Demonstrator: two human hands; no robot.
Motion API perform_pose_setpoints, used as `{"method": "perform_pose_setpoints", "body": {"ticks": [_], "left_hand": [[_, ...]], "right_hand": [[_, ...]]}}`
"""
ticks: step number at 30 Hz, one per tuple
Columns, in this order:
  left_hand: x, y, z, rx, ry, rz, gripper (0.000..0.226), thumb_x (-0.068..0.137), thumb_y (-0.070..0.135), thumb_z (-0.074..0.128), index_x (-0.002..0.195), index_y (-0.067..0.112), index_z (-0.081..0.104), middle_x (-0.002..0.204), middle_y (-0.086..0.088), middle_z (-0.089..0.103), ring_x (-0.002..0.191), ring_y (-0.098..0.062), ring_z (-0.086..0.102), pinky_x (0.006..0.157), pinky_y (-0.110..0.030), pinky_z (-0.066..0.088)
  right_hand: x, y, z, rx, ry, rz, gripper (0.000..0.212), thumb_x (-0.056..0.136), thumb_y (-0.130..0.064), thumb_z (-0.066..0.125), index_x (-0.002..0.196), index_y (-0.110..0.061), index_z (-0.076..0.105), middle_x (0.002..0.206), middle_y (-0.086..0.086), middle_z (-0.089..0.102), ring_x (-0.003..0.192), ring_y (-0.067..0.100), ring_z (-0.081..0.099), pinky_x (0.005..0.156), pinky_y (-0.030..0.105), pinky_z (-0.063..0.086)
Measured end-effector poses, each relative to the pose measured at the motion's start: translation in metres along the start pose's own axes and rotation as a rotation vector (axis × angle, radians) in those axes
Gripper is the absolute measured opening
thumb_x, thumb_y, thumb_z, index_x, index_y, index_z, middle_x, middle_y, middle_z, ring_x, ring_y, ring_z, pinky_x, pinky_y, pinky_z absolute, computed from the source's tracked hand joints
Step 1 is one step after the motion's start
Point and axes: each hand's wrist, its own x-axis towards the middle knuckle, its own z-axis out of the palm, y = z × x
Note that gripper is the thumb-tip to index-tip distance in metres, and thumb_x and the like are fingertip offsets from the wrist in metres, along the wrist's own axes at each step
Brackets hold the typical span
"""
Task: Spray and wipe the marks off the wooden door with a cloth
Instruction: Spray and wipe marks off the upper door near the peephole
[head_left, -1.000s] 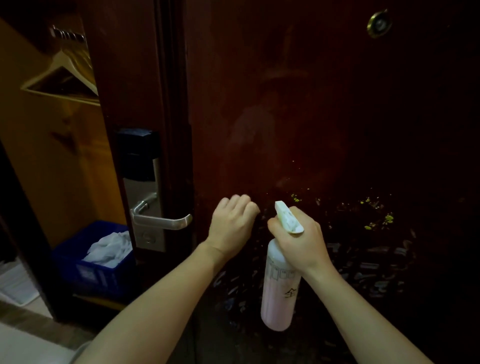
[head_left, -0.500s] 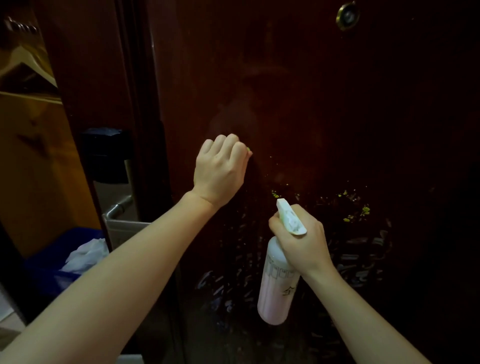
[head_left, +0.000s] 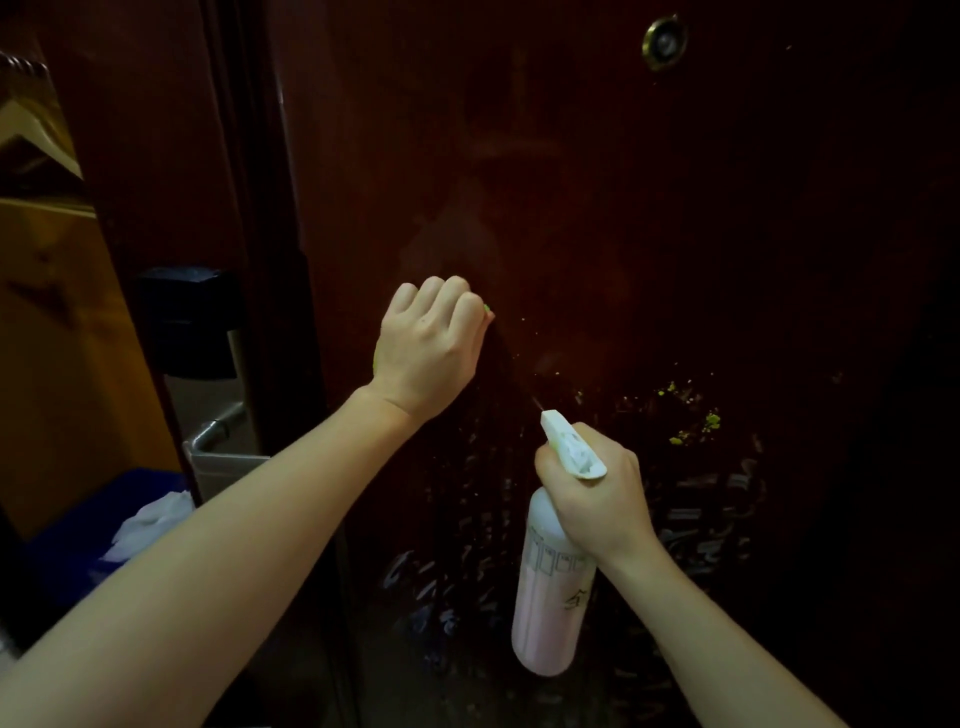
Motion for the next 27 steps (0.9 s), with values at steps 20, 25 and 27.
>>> {"method": "perform_pose_setpoints", "body": {"ticks": [20, 25, 27], "left_hand": [[-0.004, 0.026, 0.015, -0.172, -0.082, 0.400, 0.018, 0.092, 0.012, 0.060, 0.080, 0.013, 0.046, 0.074, -0.006, 0.055, 0.063, -0.023, 0.045, 0.059, -0.038, 0.032], [0.061, 0.027, 0.023, -0.083, 0.087, 0.188, 0.021, 0.096, 0.014, 0.056, 0.077, 0.008, 0.051, 0.073, -0.006, 0.057, 0.060, -0.022, 0.048, 0.057, -0.037, 0.035], [0.063, 0.035, 0.026, -0.062, 0.087, 0.163, 0.024, 0.095, 0.013, 0.057, 0.073, 0.007, 0.056, 0.072, -0.005, 0.057, 0.059, -0.020, 0.049, 0.055, -0.036, 0.037]], "right_hand": [[-0.006, 0.019, -0.041, 0.043, 0.048, 0.076, 0.027, 0.080, -0.014, 0.058, 0.060, -0.003, 0.044, 0.052, 0.009, 0.042, 0.048, 0.013, 0.039, 0.047, 0.032, 0.034], [-0.005, 0.017, -0.039, 0.002, 0.037, 0.040, 0.034, 0.077, -0.021, 0.056, 0.054, -0.017, 0.032, 0.048, -0.009, 0.035, 0.045, 0.007, 0.032, 0.044, 0.024, 0.029], [-0.003, 0.016, -0.039, 0.017, 0.026, 0.033, 0.032, 0.077, -0.023, 0.057, 0.056, -0.014, 0.036, 0.049, -0.009, 0.037, 0.046, 0.007, 0.034, 0.045, 0.024, 0.031]]}}
